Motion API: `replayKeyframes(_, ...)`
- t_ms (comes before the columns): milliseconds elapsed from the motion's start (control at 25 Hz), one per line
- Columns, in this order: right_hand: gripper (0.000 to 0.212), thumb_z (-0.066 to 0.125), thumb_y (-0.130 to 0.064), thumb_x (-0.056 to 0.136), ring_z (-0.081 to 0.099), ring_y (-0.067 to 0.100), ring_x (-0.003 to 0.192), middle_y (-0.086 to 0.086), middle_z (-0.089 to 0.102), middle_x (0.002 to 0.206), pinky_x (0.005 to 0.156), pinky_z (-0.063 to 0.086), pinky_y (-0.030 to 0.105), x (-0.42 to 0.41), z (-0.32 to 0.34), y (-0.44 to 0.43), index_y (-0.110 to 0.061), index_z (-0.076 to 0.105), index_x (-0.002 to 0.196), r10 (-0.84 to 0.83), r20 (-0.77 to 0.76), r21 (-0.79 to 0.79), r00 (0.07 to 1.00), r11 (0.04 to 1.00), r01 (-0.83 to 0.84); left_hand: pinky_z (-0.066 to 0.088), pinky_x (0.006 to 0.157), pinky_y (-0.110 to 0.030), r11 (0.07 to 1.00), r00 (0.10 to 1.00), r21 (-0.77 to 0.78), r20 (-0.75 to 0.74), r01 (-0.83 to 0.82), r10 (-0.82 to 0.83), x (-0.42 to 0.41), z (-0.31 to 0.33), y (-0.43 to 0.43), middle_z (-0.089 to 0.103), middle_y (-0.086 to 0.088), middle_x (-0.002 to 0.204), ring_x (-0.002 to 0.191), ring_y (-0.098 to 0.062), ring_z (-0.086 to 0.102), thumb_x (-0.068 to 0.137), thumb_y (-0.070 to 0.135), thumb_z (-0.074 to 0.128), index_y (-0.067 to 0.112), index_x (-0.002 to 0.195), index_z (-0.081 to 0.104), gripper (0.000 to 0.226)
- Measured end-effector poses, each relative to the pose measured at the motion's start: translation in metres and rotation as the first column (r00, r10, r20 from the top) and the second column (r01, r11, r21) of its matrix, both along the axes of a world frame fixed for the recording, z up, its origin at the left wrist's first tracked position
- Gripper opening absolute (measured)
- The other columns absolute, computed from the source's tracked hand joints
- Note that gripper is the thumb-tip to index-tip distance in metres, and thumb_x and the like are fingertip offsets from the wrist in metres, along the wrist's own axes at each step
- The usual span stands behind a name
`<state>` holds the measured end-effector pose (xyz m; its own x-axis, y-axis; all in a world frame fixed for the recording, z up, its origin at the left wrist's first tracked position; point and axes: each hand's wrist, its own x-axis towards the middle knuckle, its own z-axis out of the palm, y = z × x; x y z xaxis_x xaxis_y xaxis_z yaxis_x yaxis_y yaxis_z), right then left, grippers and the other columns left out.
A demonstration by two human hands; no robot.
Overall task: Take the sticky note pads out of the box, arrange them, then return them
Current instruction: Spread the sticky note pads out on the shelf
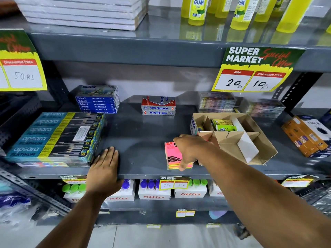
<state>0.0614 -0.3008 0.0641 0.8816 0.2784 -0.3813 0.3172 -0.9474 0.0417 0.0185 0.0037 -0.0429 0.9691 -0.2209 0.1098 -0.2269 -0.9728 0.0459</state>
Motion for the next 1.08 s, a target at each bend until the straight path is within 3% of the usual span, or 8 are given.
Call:
replayKeyframes(240, 0.07, 0.09, -0.054, 0.053, 0.057, 0.024, 0.087, 0.0, 0.054, 0.092, 0.067, 0.046, 0.036, 0.002, 0.022, 0.006, -0.021, 0.049, 0.099, -0.005, 0.009, 0.027, 1.0, 1.0, 0.005, 0.034, 0.108, -0.051, 1.0, 1.0, -0.007, 0.0, -0.007, 0.007, 0.0, 0.0, -0.001, 0.044, -0.026, 0.143, 0.132, -0.041, 0.042, 0.053, 0.039, 0.071, -0.004, 0.136, 0.044, 0.096)
replayKeyframes(400, 0.079, 0.084, -0.064, 0.052, 0.056, 0.024, 0.089, 0.0, 0.053, 0.099, 0.07, 0.048, 0.038, 0.004, 0.03, 0.043, -0.018, 0.053, 0.109, 0.002, 0.066, 0.171, 0.998, 0.985, -0.013, 0.038, 0.105, -0.052, 1.0, 1.0, -0.029, 0.003, -0.008, 0.009, 0.0, -0.001, -0.002, 0.045, -0.026, 0.143, 0.13, -0.04, 0.045, 0.052, 0.038, 0.067, -0.004, 0.134, 0.047, 0.094)
replayKeyframes(520, 0.076, 0.084, -0.065, 0.052, 0.052, 0.022, 0.082, 0.0, 0.049, 0.094, 0.065, 0.042, 0.036, -0.001, 0.016, 0.078, -0.018, 0.055, 0.104, 0.059, 0.079, 0.185, 0.995, 0.98, -0.073, 0.04, 0.102, -0.052, 0.999, 1.0, -0.037, 0.01, -0.004, 0.004, 0.0, -0.001, -0.002, 0.047, -0.027, 0.14, 0.127, -0.041, 0.049, 0.049, 0.039, 0.068, -0.005, 0.132, 0.049, 0.096)
replayKeyframes(800, 0.088, 0.084, -0.063, 0.053, 0.056, 0.029, 0.112, 0.007, 0.06, 0.123, 0.092, 0.041, 0.041, -0.001, -0.022, 0.106, -0.014, 0.052, 0.119, 0.054, 0.138, 0.16, 0.989, 0.984, -0.076, 0.037, 0.106, -0.05, 0.998, 1.0, -0.062, 0.013, -0.022, 0.022, 0.002, -0.002, -0.001, 0.048, -0.024, 0.141, 0.128, -0.039, 0.047, 0.047, 0.039, 0.07, -0.002, 0.133, 0.049, 0.098)
replayKeyframes(1080, 0.098, 0.084, -0.063, 0.055, 0.052, 0.032, 0.12, 0.009, 0.055, 0.135, 0.1, 0.042, 0.044, -0.002, -0.031, 0.102, -0.012, 0.046, 0.13, 0.047, 0.141, 0.221, 0.989, 0.972, -0.078, 0.038, 0.105, -0.05, 0.997, 0.999, -0.076, 0.032, -0.014, 0.017, 0.004, -0.006, 0.001, 0.05, -0.024, 0.139, 0.126, -0.039, 0.049, 0.051, 0.04, 0.068, -0.001, 0.133, 0.049, 0.094)
